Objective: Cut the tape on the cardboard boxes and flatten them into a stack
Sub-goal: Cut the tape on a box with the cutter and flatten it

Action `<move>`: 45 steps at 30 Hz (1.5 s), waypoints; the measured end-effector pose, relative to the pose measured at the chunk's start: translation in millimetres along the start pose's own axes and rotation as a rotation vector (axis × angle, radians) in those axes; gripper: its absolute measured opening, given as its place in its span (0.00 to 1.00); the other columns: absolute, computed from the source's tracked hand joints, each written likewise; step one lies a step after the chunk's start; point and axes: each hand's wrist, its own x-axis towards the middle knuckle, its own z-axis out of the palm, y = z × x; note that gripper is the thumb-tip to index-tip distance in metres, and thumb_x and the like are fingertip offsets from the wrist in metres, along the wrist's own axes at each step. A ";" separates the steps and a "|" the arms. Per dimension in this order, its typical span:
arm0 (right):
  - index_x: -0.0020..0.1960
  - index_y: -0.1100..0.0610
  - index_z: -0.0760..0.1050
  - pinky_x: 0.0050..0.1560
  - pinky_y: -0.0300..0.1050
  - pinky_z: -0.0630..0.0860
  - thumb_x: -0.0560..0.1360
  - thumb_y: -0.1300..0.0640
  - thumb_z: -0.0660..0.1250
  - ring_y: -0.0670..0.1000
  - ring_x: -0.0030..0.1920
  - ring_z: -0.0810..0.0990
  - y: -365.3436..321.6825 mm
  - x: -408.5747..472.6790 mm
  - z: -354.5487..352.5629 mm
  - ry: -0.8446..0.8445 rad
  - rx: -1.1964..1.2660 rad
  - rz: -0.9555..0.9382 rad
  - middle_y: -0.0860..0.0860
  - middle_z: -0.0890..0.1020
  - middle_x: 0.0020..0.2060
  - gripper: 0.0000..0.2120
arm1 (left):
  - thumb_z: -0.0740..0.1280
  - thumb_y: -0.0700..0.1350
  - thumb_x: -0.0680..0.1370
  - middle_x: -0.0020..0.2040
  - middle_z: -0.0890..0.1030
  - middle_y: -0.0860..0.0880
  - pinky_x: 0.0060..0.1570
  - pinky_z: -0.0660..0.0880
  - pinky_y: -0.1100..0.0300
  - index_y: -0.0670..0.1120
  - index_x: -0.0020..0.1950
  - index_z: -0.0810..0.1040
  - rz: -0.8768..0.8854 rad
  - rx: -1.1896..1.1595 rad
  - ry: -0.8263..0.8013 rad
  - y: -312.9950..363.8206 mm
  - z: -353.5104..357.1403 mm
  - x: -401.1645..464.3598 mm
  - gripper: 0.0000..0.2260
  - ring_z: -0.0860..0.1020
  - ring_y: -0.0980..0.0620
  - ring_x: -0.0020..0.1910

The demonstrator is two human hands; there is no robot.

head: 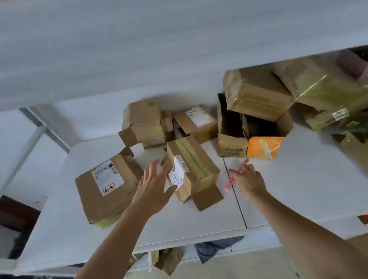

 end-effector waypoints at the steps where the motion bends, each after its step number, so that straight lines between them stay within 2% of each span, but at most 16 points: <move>1: 0.76 0.47 0.62 0.65 0.49 0.69 0.80 0.58 0.61 0.57 0.70 0.64 -0.8 0.3 0.5 -0.024 -0.037 0.007 0.57 0.66 0.69 0.26 | 0.66 0.53 0.80 0.77 0.51 0.46 0.72 0.62 0.46 0.52 0.79 0.52 0.006 -0.001 -0.003 -2.8 0.6 2.2 0.33 0.57 0.42 0.76; 10: 0.70 0.55 0.69 0.63 0.47 0.72 0.77 0.55 0.68 0.53 0.65 0.71 -12.0 -24.0 20.8 0.012 -0.038 0.050 0.54 0.72 0.67 0.23 | 0.66 0.52 0.79 0.77 0.53 0.45 0.69 0.66 0.46 0.51 0.78 0.54 0.029 -0.009 -0.073 -16.2 6.5 18.1 0.32 0.58 0.41 0.75; 14: 0.77 0.55 0.60 0.57 0.46 0.74 0.78 0.61 0.63 0.54 0.62 0.73 -19.2 -37.4 25.0 0.017 0.095 0.062 0.55 0.74 0.62 0.29 | 0.67 0.52 0.79 0.77 0.53 0.45 0.70 0.67 0.44 0.51 0.78 0.54 0.024 -0.041 -0.124 -19.0 10.9 26.2 0.32 0.57 0.41 0.76; 15: 0.76 0.54 0.63 0.53 0.45 0.75 0.78 0.60 0.61 0.54 0.60 0.74 -20.4 -39.9 24.8 0.021 0.151 0.074 0.54 0.75 0.59 0.26 | 0.67 0.52 0.79 0.76 0.54 0.45 0.70 0.67 0.43 0.51 0.78 0.54 0.026 -0.044 -0.132 -19.4 12.2 28.5 0.32 0.57 0.40 0.75; 17: 0.63 0.55 0.74 0.46 0.42 0.74 0.78 0.57 0.62 0.52 0.56 0.77 -21.4 -42.7 23.9 0.046 0.250 0.139 0.52 0.76 0.53 0.14 | 0.66 0.53 0.80 0.75 0.54 0.45 0.69 0.67 0.42 0.51 0.79 0.54 0.028 -0.046 -0.148 -19.8 16.6 33.1 0.32 0.58 0.41 0.75; 18: 0.56 0.55 0.74 0.43 0.41 0.72 0.78 0.55 0.63 0.51 0.54 0.78 -22.9 -42.4 24.1 0.058 0.283 0.175 0.51 0.77 0.51 0.08 | 0.66 0.53 0.80 0.76 0.54 0.45 0.70 0.66 0.43 0.50 0.79 0.54 0.030 -0.050 -0.158 -18.5 18.5 34.6 0.32 0.57 0.41 0.75; 19: 0.53 0.55 0.72 0.41 0.41 0.70 0.78 0.55 0.64 0.52 0.52 0.79 -24.9 -41.5 25.3 0.062 0.320 0.210 0.51 0.77 0.50 0.06 | 0.65 0.53 0.80 0.76 0.54 0.46 0.70 0.65 0.44 0.50 0.80 0.53 0.032 -0.053 -0.167 -16.6 20.6 35.8 0.32 0.57 0.42 0.75; 22: 0.56 0.60 0.71 0.40 0.43 0.71 0.79 0.58 0.64 0.56 0.51 0.80 -29.5 -36.1 31.5 0.038 0.514 0.355 0.55 0.79 0.50 0.08 | 0.64 0.53 0.81 0.77 0.52 0.46 0.72 0.63 0.47 0.49 0.80 0.52 0.029 -0.076 -0.198 -13.5 28.3 39.0 0.33 0.55 0.43 0.76; 25: 0.57 0.66 0.73 0.44 0.44 0.73 0.81 0.59 0.59 0.56 0.45 0.78 -29.1 -27.8 36.9 0.009 0.631 0.456 0.62 0.77 0.53 0.11 | 0.65 0.53 0.81 0.76 0.53 0.46 0.72 0.64 0.48 0.49 0.80 0.52 -0.019 -0.175 -0.213 -14.1 34.7 42.9 0.33 0.55 0.44 0.76; 28: 0.52 0.67 0.74 0.32 0.34 0.65 0.81 0.62 0.58 0.51 0.37 0.70 -33.1 -17.4 26.5 0.155 0.802 0.468 0.63 0.77 0.49 0.09 | 0.65 0.51 0.81 0.75 0.57 0.46 0.67 0.69 0.52 0.47 0.80 0.53 -0.091 -0.307 -0.214 -10.3 36.7 48.7 0.32 0.60 0.45 0.74; 31: 0.50 0.63 0.70 0.31 0.37 0.64 0.83 0.60 0.56 0.54 0.39 0.74 -47.2 -9.6 1.2 0.214 1.083 0.433 0.57 0.74 0.41 0.07 | 0.63 0.53 0.81 0.76 0.62 0.47 0.52 0.73 0.59 0.48 0.80 0.53 -0.195 -0.495 -0.257 -2.7 35.7 54.1 0.31 0.70 0.49 0.66; 34: 0.54 0.60 0.68 0.31 0.40 0.65 0.85 0.54 0.53 0.48 0.35 0.72 -65.1 -10.5 -19.3 0.114 1.266 0.367 0.51 0.72 0.38 0.10 | 0.62 0.54 0.82 0.76 0.65 0.51 0.52 0.69 0.60 0.49 0.81 0.53 -0.327 -0.738 -0.332 8.1 34.0 53.3 0.31 0.71 0.57 0.58; 36: 0.54 0.58 0.68 0.32 0.40 0.66 0.85 0.54 0.53 0.48 0.36 0.72 -71.2 -13.6 -24.5 0.102 1.258 0.320 0.51 0.72 0.39 0.09 | 0.62 0.52 0.82 0.68 0.71 0.53 0.52 0.69 0.62 0.47 0.78 0.59 -0.367 -0.871 -0.331 14.7 35.1 49.9 0.26 0.73 0.59 0.53; 38: 0.53 0.58 0.67 0.31 0.38 0.66 0.85 0.55 0.52 0.47 0.34 0.71 -70.9 -20.4 -26.3 0.119 1.224 0.291 0.51 0.72 0.38 0.08 | 0.64 0.51 0.82 0.58 0.74 0.56 0.57 0.72 0.59 0.47 0.75 0.63 -0.415 -0.955 -0.300 19.6 36.8 45.7 0.24 0.76 0.56 0.54; 40: 0.53 0.59 0.66 0.28 0.36 0.64 0.85 0.55 0.52 0.47 0.32 0.70 -66.0 -31.6 -28.2 0.144 1.213 0.271 0.51 0.72 0.35 0.08 | 0.67 0.53 0.80 0.58 0.77 0.53 0.62 0.75 0.54 0.46 0.75 0.63 -0.488 -0.977 -0.281 24.3 38.2 41.3 0.27 0.79 0.52 0.55; 45: 0.50 0.60 0.68 0.28 0.35 0.65 0.85 0.57 0.53 0.49 0.32 0.70 -35.3 -67.9 -30.7 0.265 1.187 0.290 0.53 0.73 0.37 0.08 | 0.69 0.49 0.79 0.52 0.81 0.44 0.56 0.79 0.54 0.42 0.66 0.68 -0.533 -1.082 -0.309 61.0 39.4 18.4 0.20 0.84 0.48 0.50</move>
